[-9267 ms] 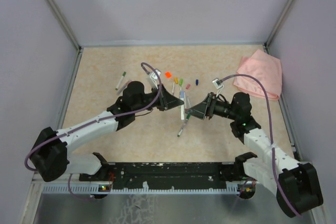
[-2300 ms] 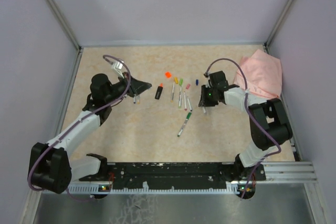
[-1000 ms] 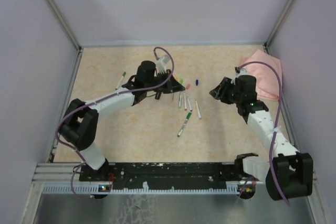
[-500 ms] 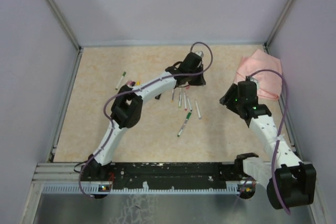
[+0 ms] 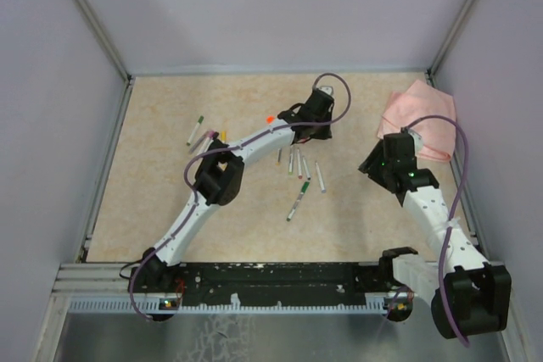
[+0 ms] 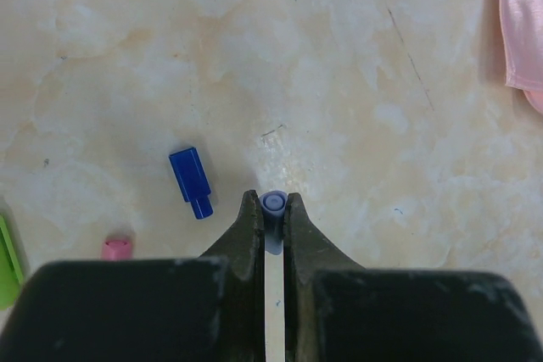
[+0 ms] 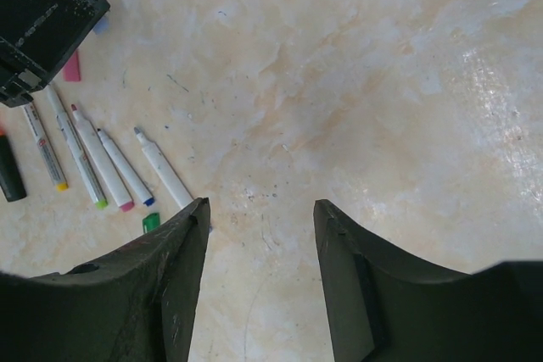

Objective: Open the pen caps
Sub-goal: Place the pen cap at the center of the board.

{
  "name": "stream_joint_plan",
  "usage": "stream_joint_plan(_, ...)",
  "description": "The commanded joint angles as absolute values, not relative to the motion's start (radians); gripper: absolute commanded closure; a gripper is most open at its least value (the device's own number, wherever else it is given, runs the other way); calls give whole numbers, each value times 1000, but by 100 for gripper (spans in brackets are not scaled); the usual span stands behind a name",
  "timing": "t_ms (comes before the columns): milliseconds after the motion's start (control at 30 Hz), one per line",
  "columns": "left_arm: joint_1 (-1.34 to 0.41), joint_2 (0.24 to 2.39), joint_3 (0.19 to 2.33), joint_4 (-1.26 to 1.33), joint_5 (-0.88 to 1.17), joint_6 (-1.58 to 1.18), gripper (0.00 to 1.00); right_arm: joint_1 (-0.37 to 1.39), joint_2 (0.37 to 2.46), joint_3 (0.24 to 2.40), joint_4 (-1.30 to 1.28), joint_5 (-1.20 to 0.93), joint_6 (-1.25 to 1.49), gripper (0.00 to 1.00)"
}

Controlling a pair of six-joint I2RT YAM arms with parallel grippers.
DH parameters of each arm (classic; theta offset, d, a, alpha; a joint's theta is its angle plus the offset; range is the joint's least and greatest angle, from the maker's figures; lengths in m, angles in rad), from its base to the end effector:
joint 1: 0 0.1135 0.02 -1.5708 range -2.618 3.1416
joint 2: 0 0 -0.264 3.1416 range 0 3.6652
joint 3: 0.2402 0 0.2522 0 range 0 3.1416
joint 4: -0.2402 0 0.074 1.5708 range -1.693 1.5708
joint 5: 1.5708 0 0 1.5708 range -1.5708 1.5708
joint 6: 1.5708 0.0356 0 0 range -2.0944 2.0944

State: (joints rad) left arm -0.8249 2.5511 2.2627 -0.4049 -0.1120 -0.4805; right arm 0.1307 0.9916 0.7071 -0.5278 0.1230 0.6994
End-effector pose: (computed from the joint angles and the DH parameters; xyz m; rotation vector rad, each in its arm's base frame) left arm 0.3934 -0.4199 0.1784 0.3376 2.2976 -0.5582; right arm 0.2015 0.0221 0.2439 0.7264 2.2765 0.2493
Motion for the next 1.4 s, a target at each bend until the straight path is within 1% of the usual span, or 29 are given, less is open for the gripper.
stream_joint_plan(0, -828, 2579, 2303, -353, -138, -445, 94, 132, 972, 727, -525, 147, 704, 48)
stream_joint_plan(133, -828, 2599, 2317, -343, -148, -436, 89, 132, 981, 730, -520, 147, 703, 48)
stream_joint_plan(267, -828, 2602, 2322, -345, -149, -431, 80, 132, 989, 734, -518, 145, 700, 49)
stream_joint_plan(367, -828, 2599, 2324, -346, -150, -427, 79, 132, 992, 735, -516, 144, 699, 49)
stream_joint_plan(433, -827, 2593, 2326, -347, -153, -426, 76, 132, 994, 736, -514, 143, 699, 49)
stream_joint_plan(600, -825, 2554, 2328, -341, -156, -418, 67, 132, 997, 739, -508, 129, 696, 50)
stream_joint_plan(733, -824, 2510, 2326, -340, -160, -407, 64, 132, 996, 746, -501, 105, 681, 50)
stream_joint_plan(833, -823, 2433, 2284, -324, -175, -380, 61, 132, 994, 757, -492, 81, 654, 50)
stream_joint_plan(933, -820, 2286, 2133, -225, -173, -324, 57, 132, 992, 761, -470, 38, 623, 50)
stream_joint_plan(1033, -819, 2094, 1891, -76, -149, -245, 50, 132, 990, 756, -436, -23, 589, 48)
stream_joint_plan(1167, -818, 1834, 1583, 48, -120, -136, 37, 136, 979, 723, -349, -144, 548, 42)
stream_joint_plan(1233, -816, 1719, 1460, 72, -116, -109, 30, 139, 974, 703, -296, -214, 533, 40)
stream_joint_plan(1333, -815, 1564, 1291, 98, -105, -107, 17, 142, 967, 664, -206, -329, 525, 38)
stream_joint_plan(1367, -813, 1513, 1246, 102, -94, -115, 15, 145, 963, 652, -180, -362, 525, 38)
